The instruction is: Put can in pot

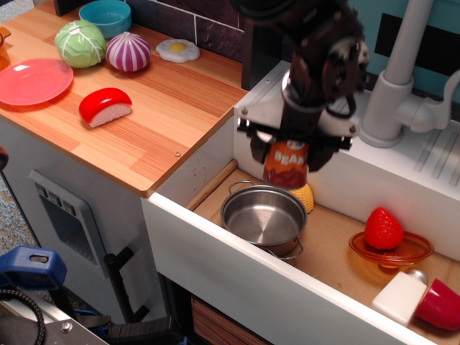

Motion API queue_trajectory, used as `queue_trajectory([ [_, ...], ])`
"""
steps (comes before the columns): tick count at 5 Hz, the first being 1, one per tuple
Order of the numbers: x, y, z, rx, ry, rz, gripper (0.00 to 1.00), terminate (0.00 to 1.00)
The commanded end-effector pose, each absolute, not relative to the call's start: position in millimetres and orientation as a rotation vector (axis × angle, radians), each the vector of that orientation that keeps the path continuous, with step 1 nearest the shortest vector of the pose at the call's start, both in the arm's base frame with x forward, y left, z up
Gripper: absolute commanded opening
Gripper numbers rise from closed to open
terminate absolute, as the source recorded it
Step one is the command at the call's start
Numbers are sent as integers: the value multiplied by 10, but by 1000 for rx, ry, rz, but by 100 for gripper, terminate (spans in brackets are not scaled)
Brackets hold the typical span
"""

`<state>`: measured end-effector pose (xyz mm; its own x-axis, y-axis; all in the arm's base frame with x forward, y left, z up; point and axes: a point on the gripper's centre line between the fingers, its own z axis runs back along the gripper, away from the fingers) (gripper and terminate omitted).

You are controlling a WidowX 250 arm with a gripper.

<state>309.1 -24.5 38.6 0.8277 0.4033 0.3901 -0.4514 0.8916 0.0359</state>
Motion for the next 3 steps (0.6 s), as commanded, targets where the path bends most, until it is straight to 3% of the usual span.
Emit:
queue_trajectory([
  [1,3066,-353,278,97,-457,473,100,0],
  [3,3036,-324,266,129,-471,432,100,0],
])
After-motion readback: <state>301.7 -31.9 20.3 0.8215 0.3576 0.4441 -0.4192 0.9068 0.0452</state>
